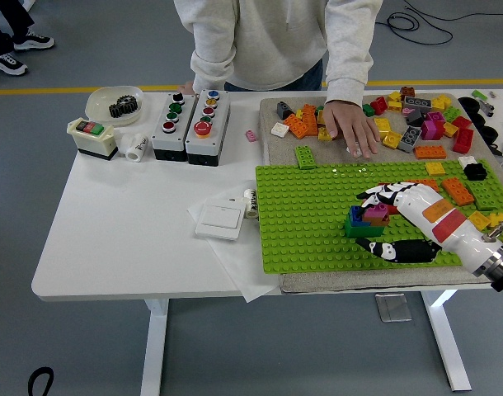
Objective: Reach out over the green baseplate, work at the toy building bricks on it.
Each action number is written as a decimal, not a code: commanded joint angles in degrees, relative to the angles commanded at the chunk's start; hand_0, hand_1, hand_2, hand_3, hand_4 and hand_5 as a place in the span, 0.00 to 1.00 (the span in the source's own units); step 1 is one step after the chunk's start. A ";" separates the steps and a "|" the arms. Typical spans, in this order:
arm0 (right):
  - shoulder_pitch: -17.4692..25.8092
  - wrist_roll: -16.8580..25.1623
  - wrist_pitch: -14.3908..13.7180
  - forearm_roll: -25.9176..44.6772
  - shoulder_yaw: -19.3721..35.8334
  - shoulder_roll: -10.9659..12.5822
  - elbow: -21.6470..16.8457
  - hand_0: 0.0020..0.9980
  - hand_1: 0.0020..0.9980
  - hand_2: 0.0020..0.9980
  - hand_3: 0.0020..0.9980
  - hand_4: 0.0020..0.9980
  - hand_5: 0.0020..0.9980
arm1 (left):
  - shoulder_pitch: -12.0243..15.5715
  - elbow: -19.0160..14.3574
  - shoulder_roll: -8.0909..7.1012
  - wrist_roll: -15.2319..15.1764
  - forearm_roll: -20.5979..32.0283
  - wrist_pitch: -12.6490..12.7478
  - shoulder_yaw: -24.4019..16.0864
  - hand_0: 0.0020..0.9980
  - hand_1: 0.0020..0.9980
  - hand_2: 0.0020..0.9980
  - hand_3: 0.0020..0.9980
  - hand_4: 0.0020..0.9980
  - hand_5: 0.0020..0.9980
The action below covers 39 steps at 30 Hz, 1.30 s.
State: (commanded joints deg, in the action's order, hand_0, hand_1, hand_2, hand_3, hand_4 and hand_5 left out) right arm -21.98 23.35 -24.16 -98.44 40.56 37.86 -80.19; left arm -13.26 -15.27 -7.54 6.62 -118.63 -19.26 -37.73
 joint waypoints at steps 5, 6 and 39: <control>0.11 -0.21 -0.11 -0.74 0.03 0.05 -0.08 0.64 0.66 0.71 0.57 0.79 0.54 | 0.11 -0.01 -0.01 -0.02 -0.29 -0.04 -0.17 0.75 0.74 0.71 0.60 0.67 0.60; 0.12 -0.22 -0.11 -0.76 0.03 0.05 -0.08 0.65 0.66 0.71 0.56 0.79 0.54 | 0.11 -0.01 -0.01 -0.02 -0.30 -0.05 -0.18 0.75 0.74 0.71 0.60 0.67 0.60; 0.16 -0.67 -2.39 -8.45 1.17 0.14 3.20 0.66 0.66 0.70 0.56 0.79 0.54 | -0.04 0.03 -0.02 -0.11 -0.47 0.14 -0.11 0.75 0.74 0.71 0.60 0.67 0.60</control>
State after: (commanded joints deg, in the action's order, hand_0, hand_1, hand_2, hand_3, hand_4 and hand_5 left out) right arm -21.82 22.68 -26.55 -106.89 41.73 38.01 -76.99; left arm -13.30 -15.24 -7.56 6.52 -119.09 -19.11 -37.84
